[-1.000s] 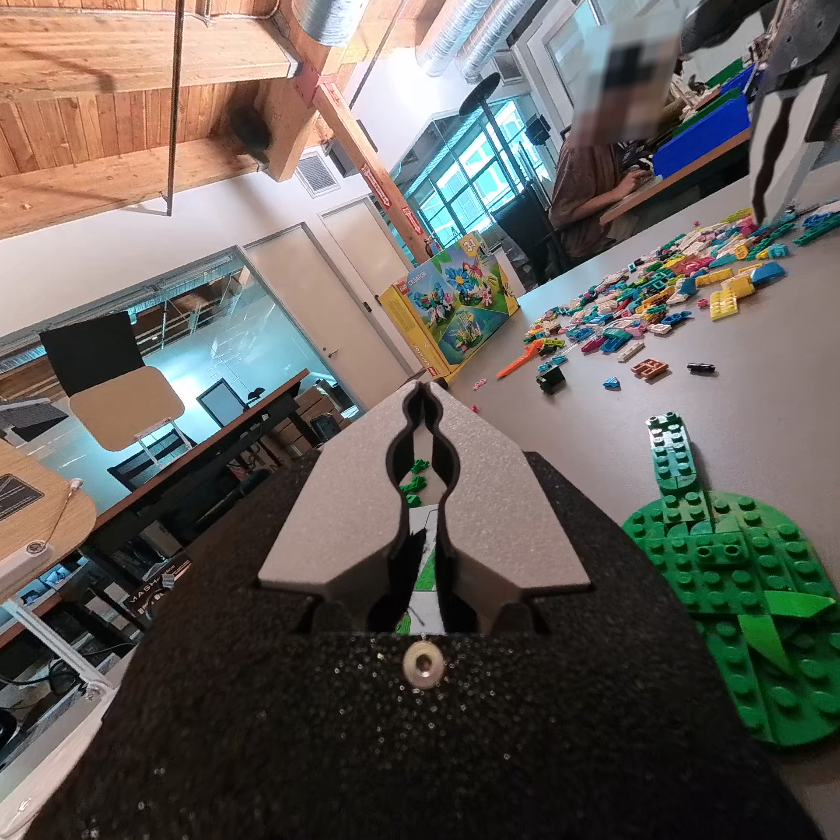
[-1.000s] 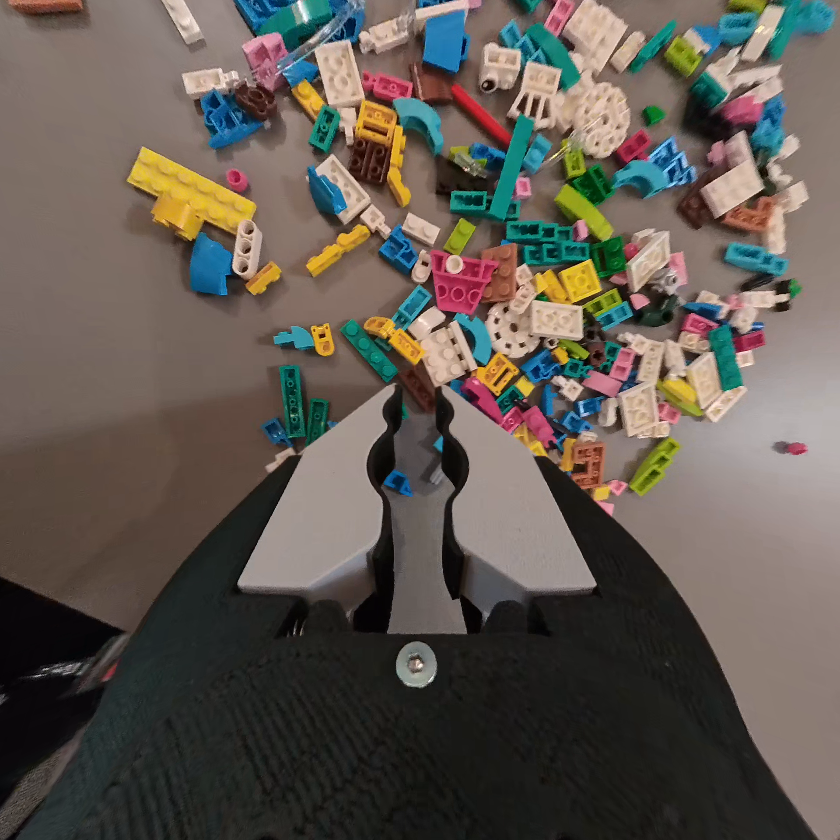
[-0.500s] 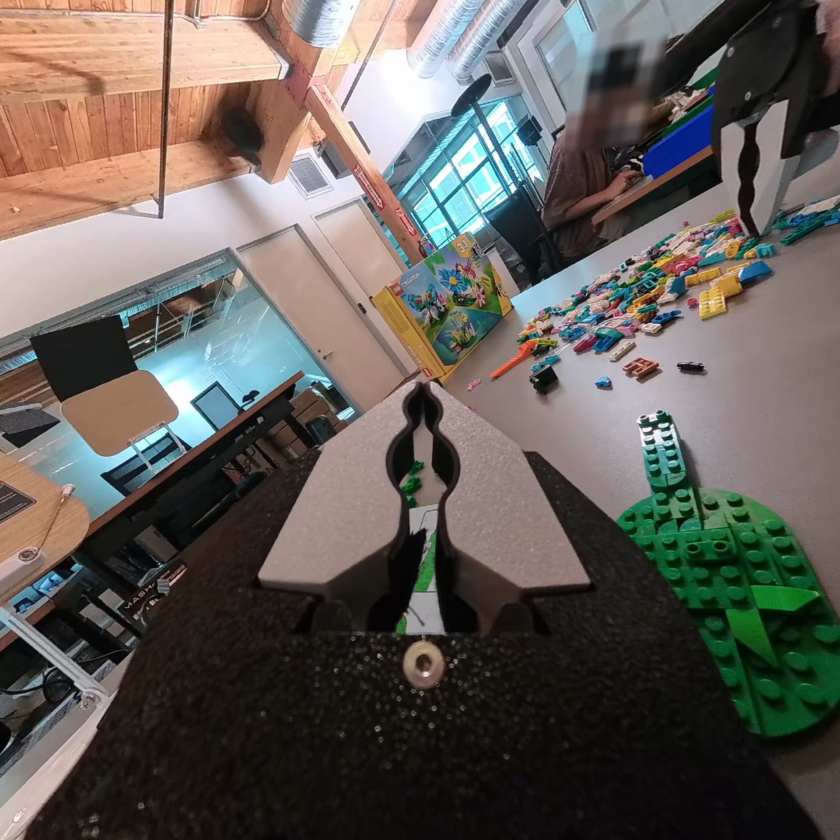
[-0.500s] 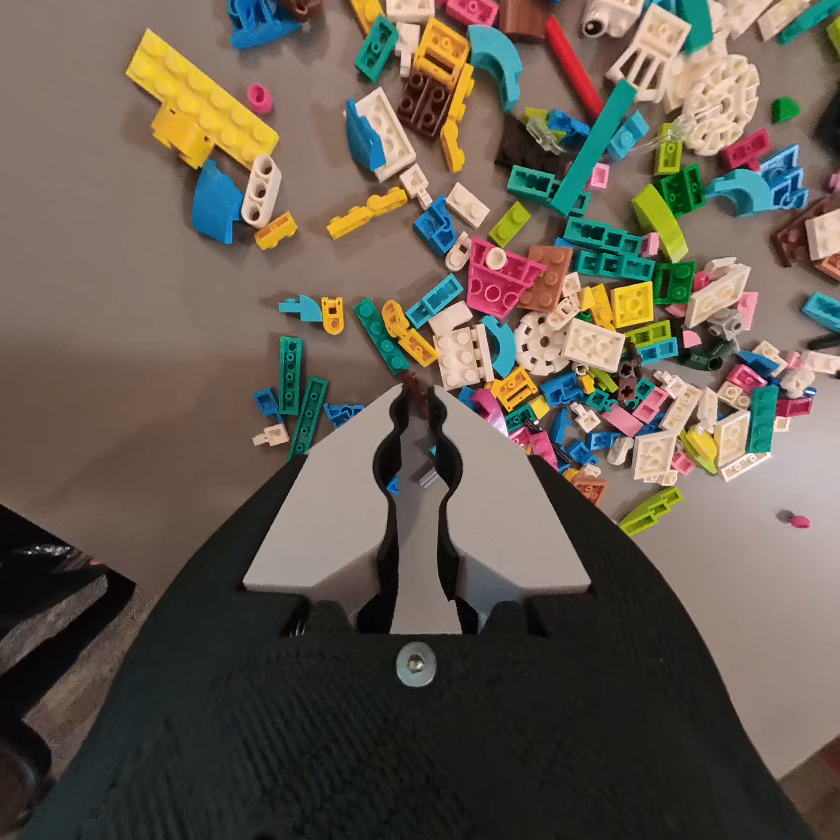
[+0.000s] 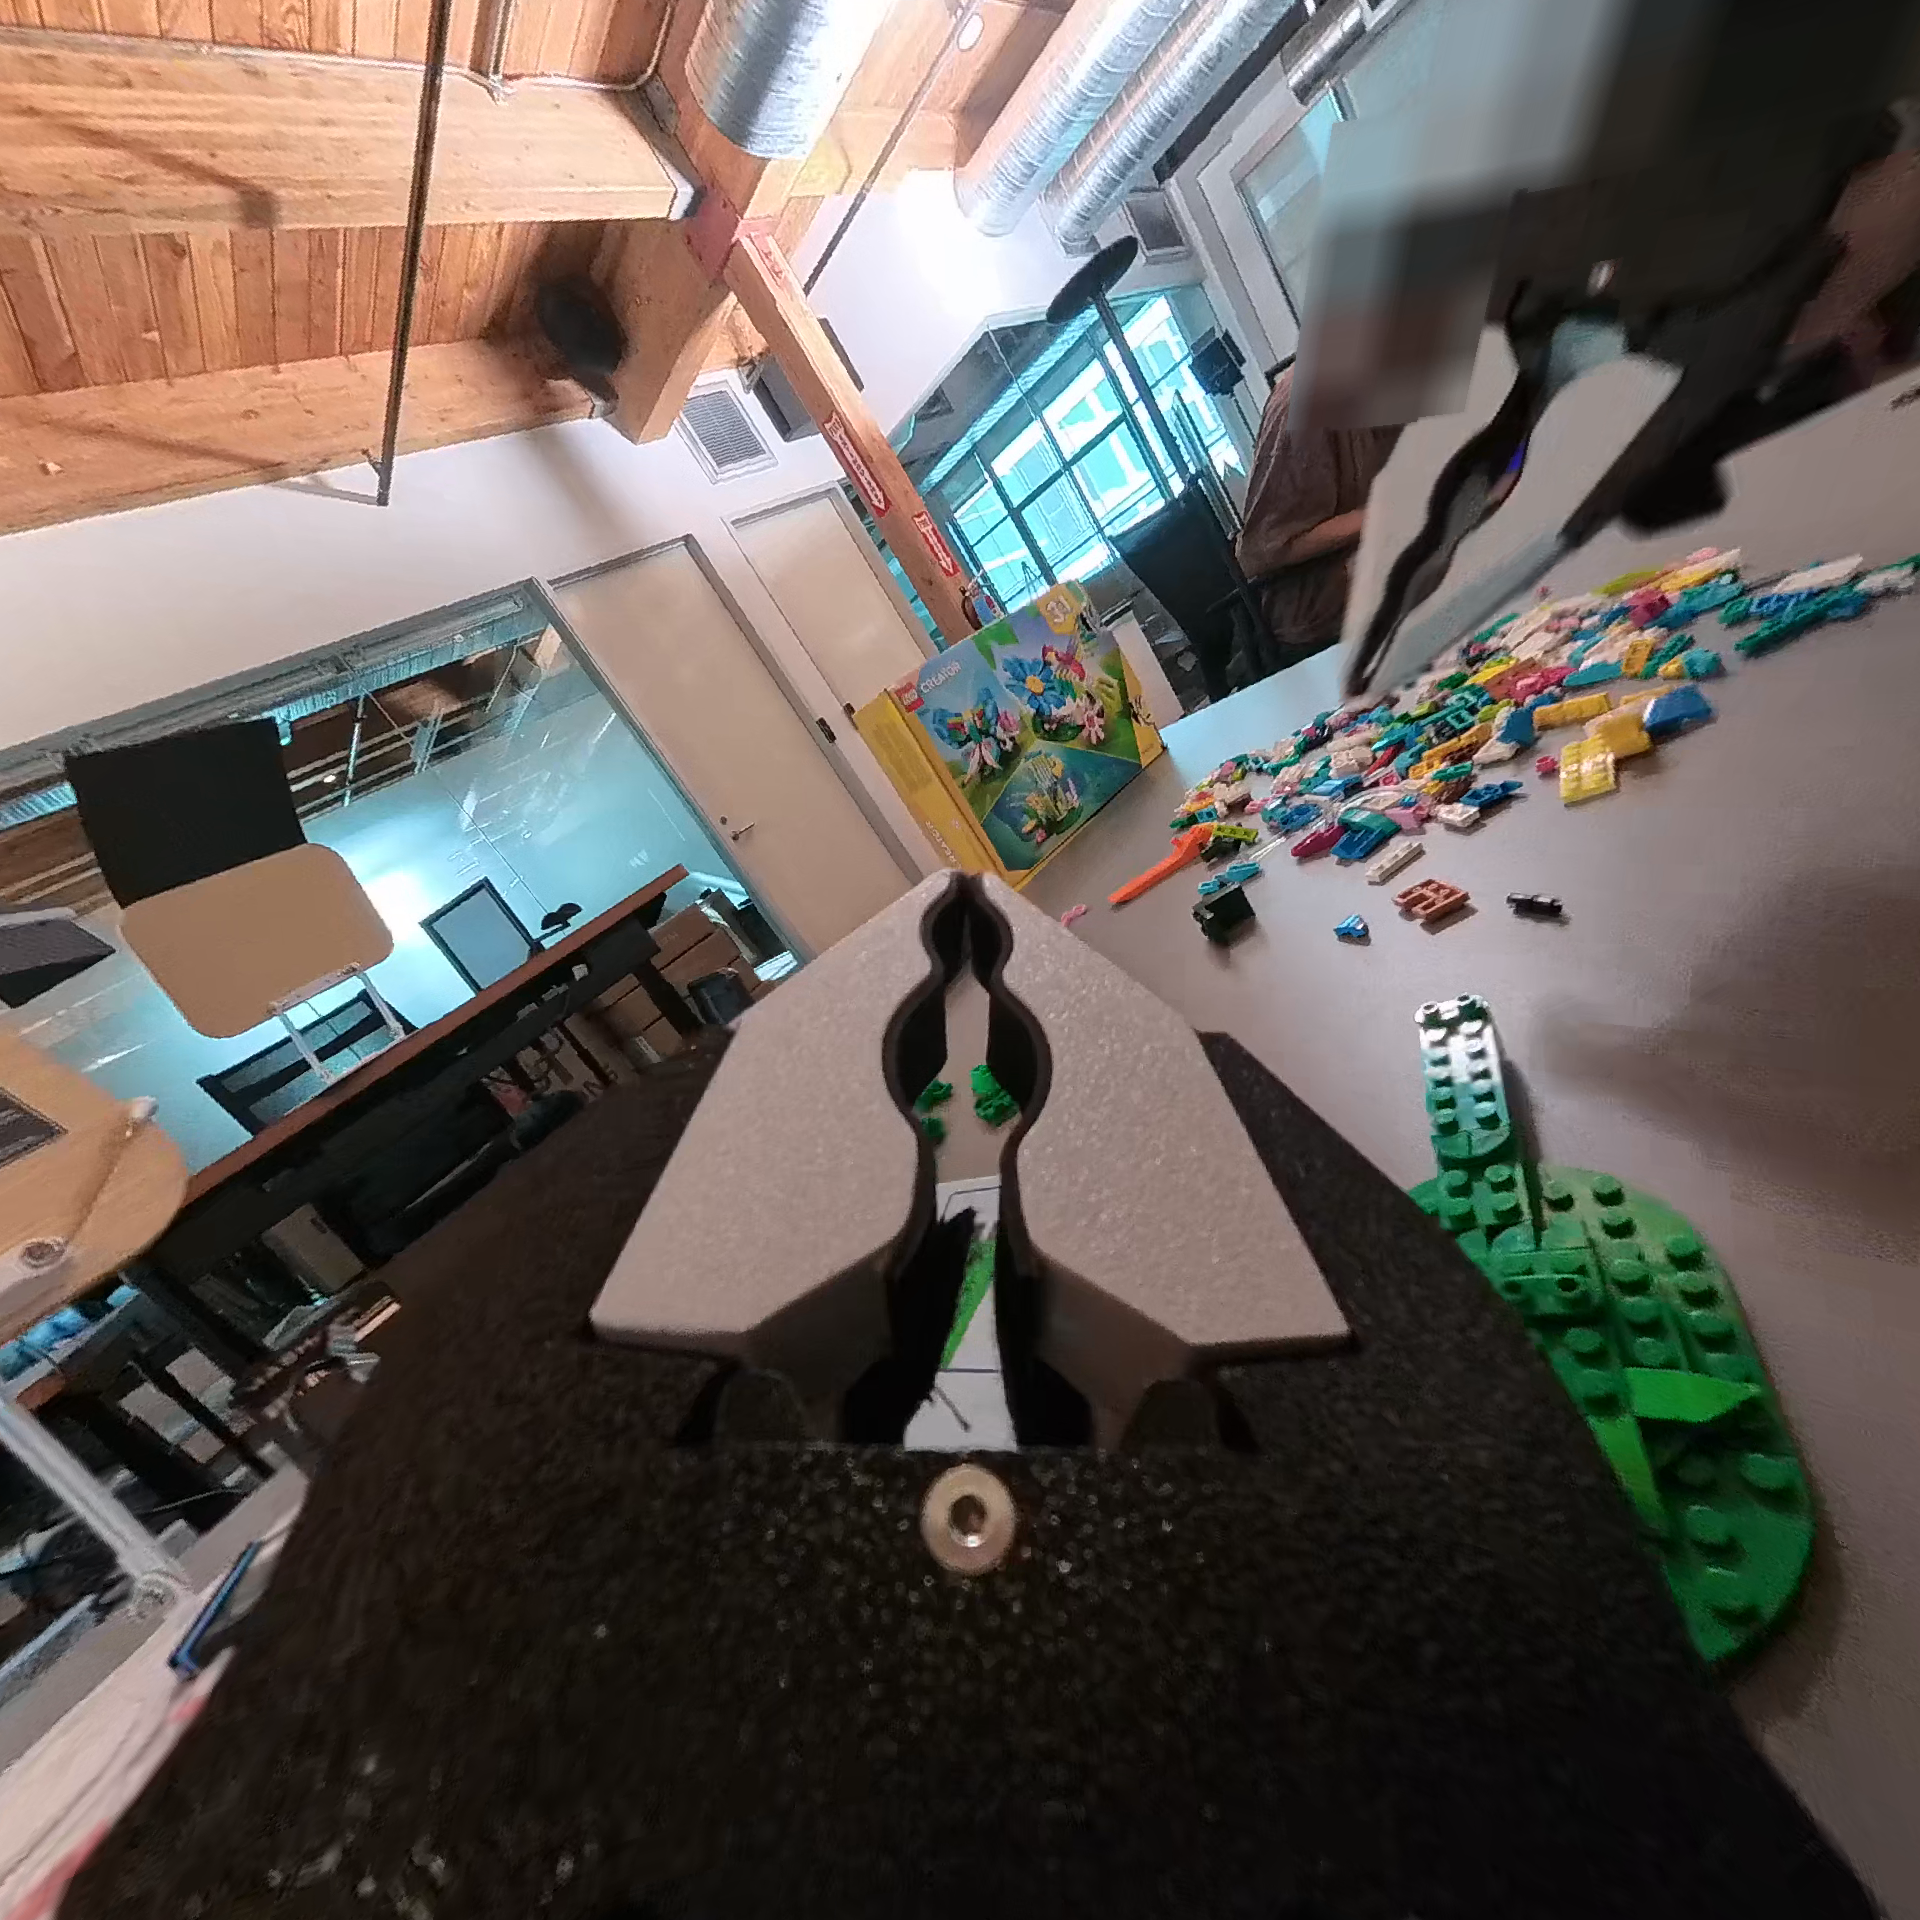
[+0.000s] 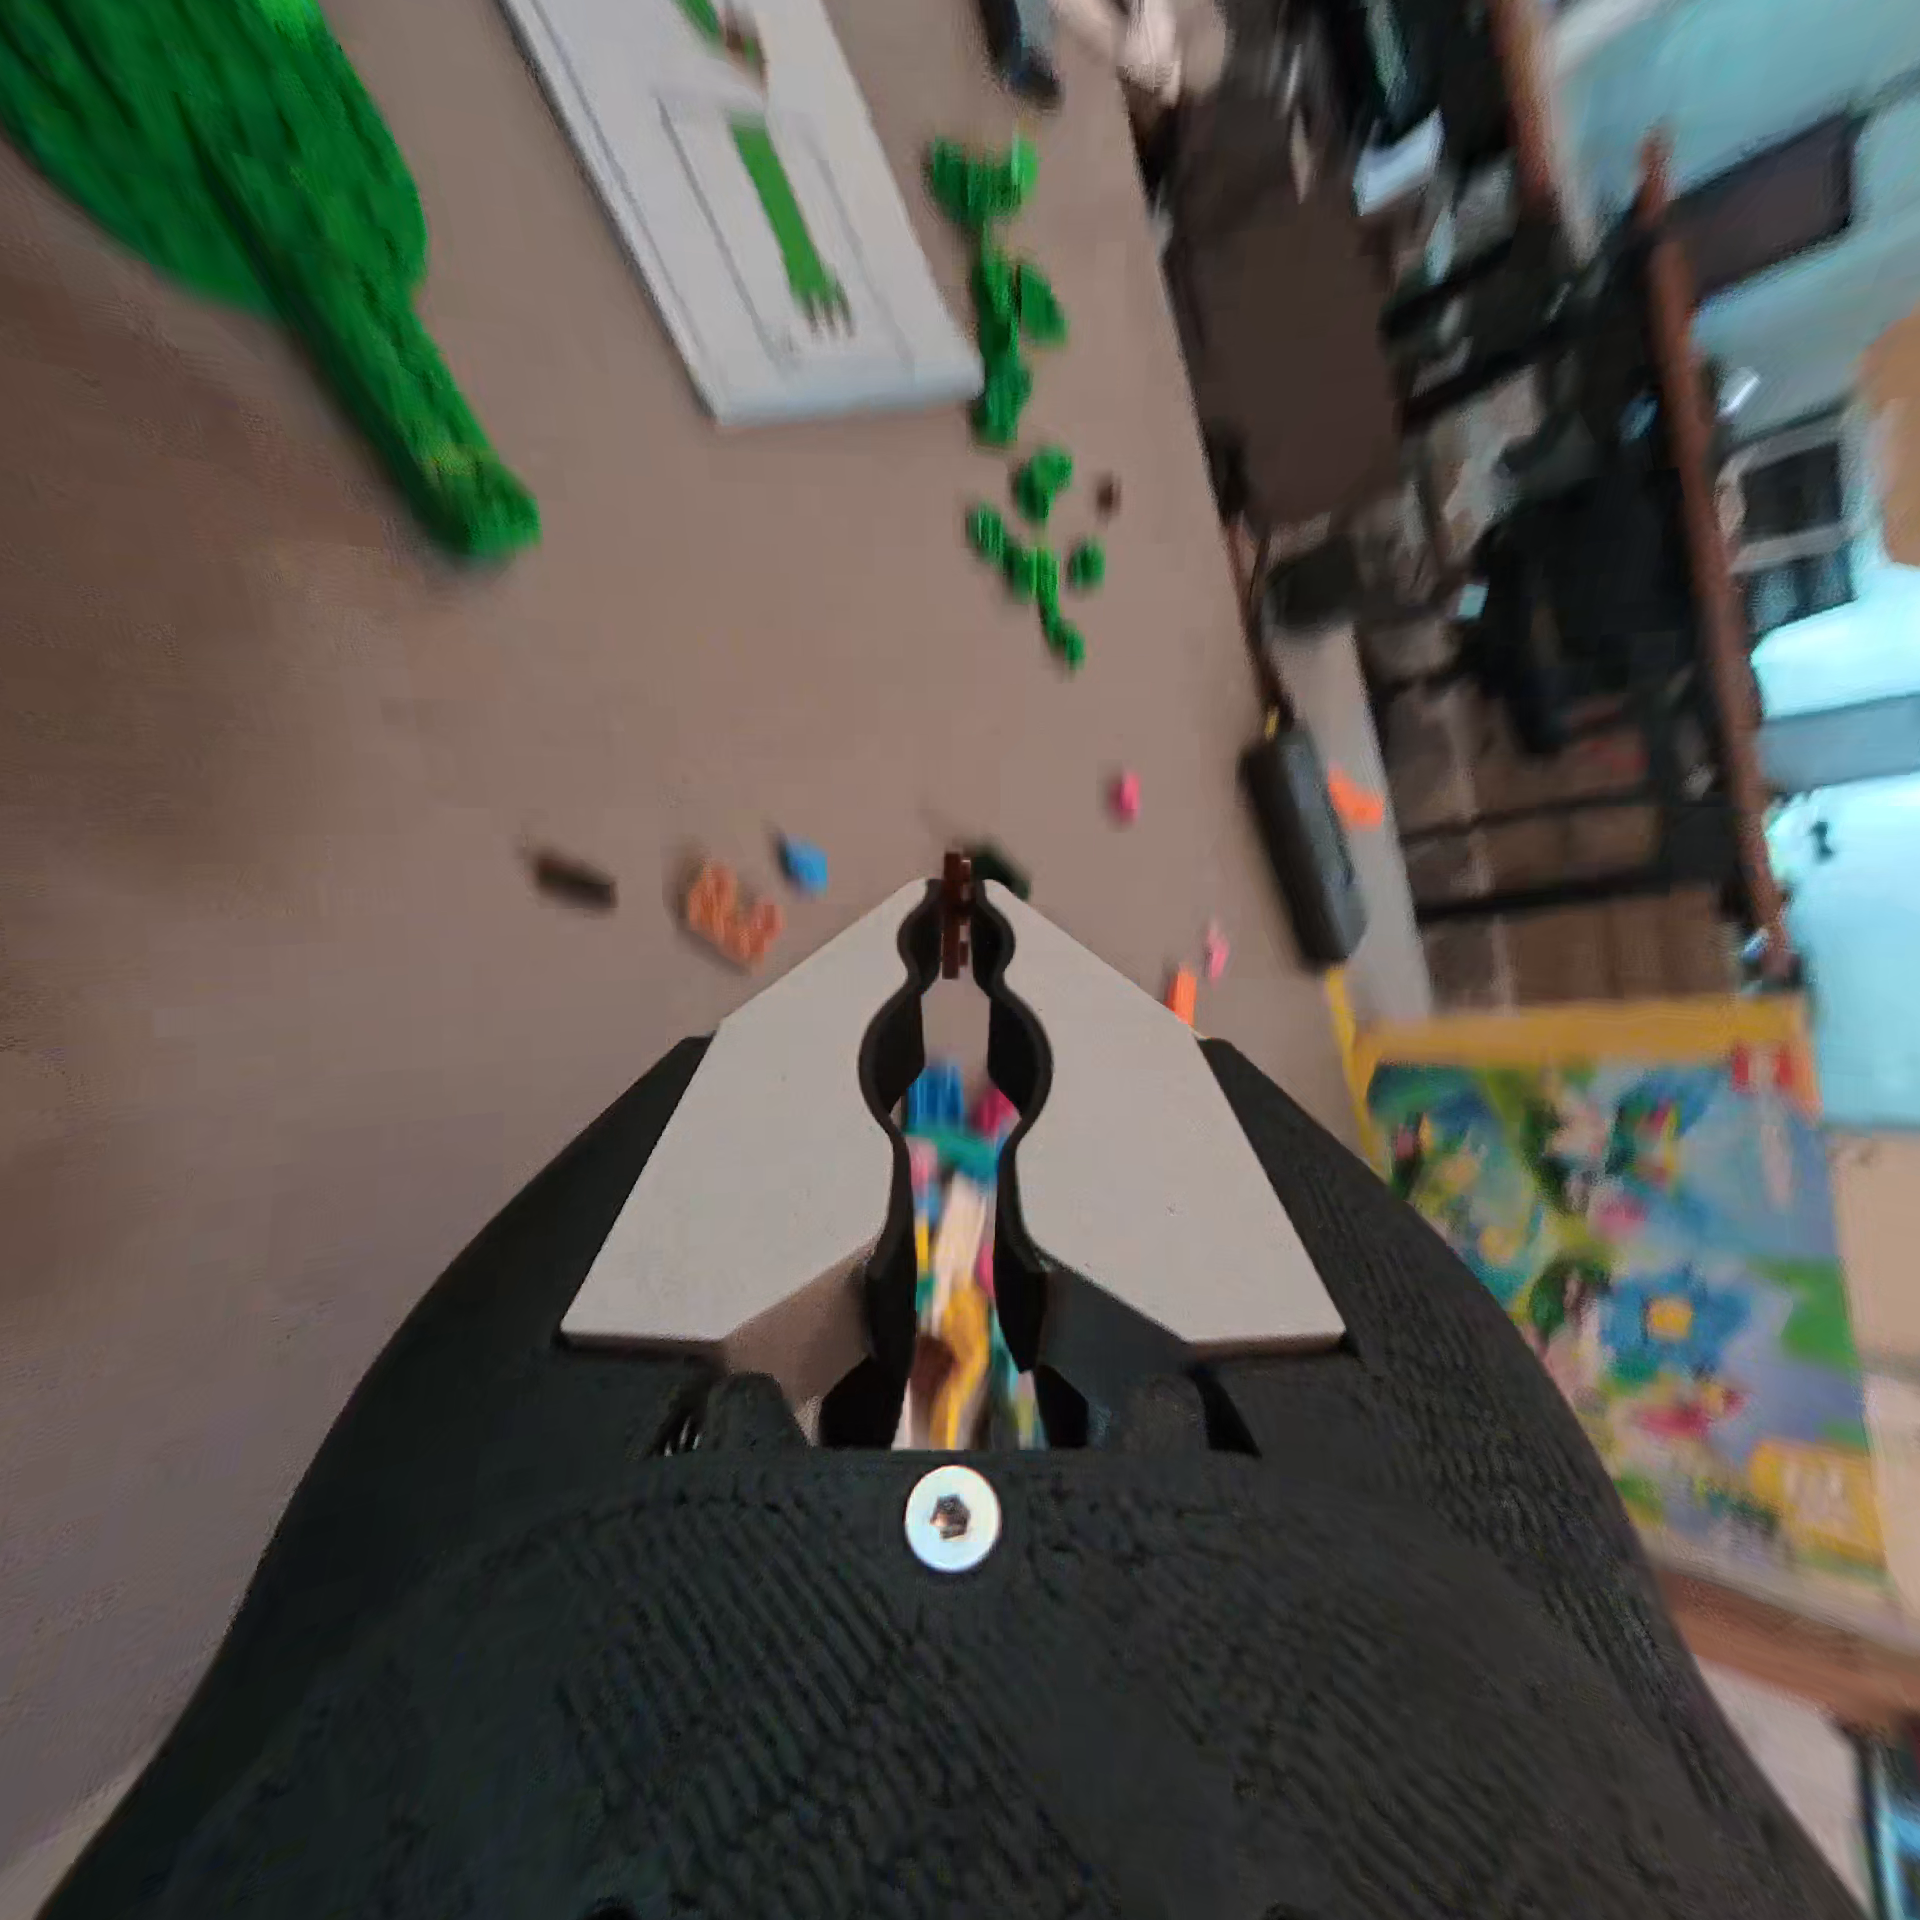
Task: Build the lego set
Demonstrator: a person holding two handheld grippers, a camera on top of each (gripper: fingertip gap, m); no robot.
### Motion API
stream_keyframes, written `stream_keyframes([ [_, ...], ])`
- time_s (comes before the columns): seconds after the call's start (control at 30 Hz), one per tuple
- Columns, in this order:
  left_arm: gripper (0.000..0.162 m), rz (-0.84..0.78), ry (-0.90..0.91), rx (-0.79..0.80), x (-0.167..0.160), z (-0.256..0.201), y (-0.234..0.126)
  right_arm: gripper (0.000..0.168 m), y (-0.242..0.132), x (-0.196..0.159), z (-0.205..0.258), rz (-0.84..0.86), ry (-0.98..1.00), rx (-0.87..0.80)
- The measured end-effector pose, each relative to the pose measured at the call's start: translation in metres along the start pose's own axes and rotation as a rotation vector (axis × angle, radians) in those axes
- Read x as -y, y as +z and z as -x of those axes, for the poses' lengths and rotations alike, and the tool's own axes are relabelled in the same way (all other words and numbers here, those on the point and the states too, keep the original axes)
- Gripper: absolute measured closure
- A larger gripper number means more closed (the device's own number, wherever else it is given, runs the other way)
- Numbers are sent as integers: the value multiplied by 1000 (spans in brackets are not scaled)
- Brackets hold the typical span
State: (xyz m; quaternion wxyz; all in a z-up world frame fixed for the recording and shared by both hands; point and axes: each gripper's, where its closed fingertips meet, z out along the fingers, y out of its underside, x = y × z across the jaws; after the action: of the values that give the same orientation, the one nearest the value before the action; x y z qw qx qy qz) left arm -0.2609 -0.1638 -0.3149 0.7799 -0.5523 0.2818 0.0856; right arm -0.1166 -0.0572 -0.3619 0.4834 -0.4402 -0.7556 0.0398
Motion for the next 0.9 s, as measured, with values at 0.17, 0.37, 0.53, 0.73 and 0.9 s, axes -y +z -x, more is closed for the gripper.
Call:
stream_keyframes([
  [0.17,162,-61,-151,13,14,5,-10,165,63,104,32,-254,81,106],
  [0.37,155,-72,-251,71,13,21,-17,165,96,180,2,-465,120,-102],
  [0.53,141,-21,-422,88,3,34,-23,165,100,200,-8,-530,7,-333],
  [0.73,131,23,-533,106,-7,41,-24,165,87,208,6,-543,-249,-499],
  [0.9,131,72,-588,114,-19,42,-23,166,84,210,15,-504,-472,-594],
])
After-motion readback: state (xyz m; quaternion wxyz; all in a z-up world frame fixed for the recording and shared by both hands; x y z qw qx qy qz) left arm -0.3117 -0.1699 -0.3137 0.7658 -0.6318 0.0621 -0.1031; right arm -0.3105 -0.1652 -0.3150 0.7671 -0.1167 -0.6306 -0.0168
